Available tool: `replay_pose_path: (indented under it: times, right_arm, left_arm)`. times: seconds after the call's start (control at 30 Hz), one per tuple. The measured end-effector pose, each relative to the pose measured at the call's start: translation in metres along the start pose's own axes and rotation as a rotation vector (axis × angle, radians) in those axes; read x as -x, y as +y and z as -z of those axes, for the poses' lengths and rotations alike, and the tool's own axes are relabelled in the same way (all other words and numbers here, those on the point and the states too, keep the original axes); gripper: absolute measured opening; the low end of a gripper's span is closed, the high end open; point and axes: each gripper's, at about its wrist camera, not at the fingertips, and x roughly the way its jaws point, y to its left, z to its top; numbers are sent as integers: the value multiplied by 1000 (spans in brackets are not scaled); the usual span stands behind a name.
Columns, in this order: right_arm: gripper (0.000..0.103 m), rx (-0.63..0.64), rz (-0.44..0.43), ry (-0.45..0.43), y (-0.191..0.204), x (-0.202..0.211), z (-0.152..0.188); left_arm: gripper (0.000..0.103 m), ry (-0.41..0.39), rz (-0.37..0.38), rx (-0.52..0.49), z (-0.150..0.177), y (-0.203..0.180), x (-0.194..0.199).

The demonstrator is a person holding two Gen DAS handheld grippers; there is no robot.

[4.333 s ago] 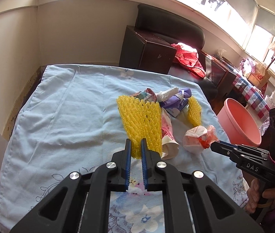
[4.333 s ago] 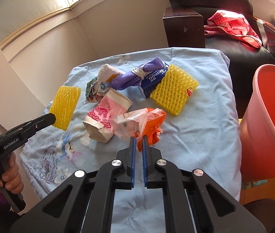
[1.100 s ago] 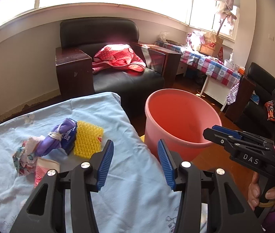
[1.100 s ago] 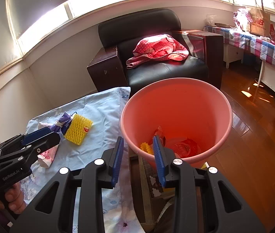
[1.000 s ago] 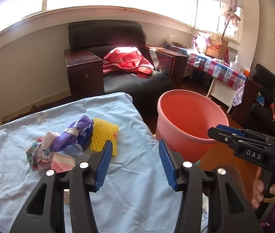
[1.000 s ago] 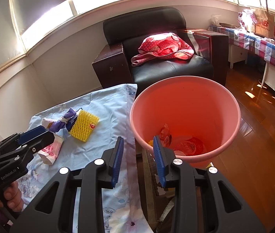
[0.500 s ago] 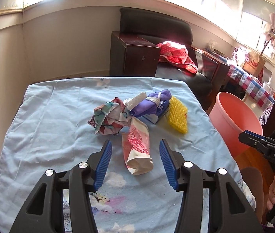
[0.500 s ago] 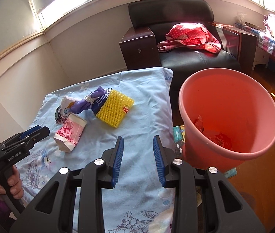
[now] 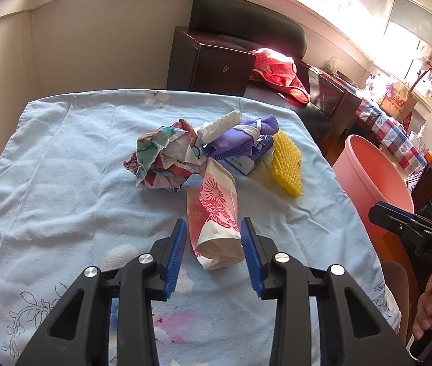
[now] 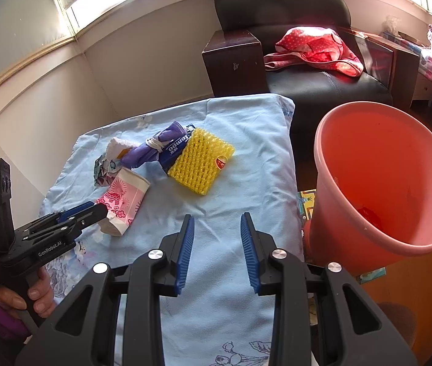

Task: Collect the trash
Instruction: 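Move both open tools back over the remaining trash on the table, then close the left gripper on the white crumpled tissue and lift it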

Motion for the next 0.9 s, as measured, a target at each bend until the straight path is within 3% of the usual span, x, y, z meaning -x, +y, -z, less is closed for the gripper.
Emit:
replay_pose_path:
  times: [0.07,0.27,0.3,0.33,0.37,0.43,0.5,0.67,0.8,0.87,0.9]
  right_arm:
    - [32,6,-11,3,4,-4,-2]
    - [32,30,-39,12,19,-16,-7]
    - [32,32,-41,13,21,-18,-8]
    - [32,35,-41,13,22,-20,-10]
    - [32,36,-42,14,24,-22,-12]
    - [33,34,-47,14,27,-28,-17]
    - [43,31,-47,18,29,-34,-21]
    - [44,45,-74,0,42,-43,-35]
    - [44,66,-86,-11,53,-49,-44]
    - [44,65,-88,-6,54,-53,-45]
    - [44,62,-86,-1,53,-55,-44]
  left_arm:
    - [27,-1,13,-8,0,-1,0]
    - [17,-20,40,-38,0,-5,7]
    - [14,-27,46,-39,0,-5,10]
    - [2,-39,48,-42,-1,-5,13]
    - [0,-43,53,-46,-2,-5,16]
    - [0,-43,64,-48,-2,-5,20]
    - [0,-42,60,-53,-1,-4,21]
    - [0,-54,52,-21,-6,7,26]
    - [11,-86,39,-23,-24,9,29]
    - [43,-107,36,-27,-37,7,27]
    - [46,-119,35,-33,-42,4,26]
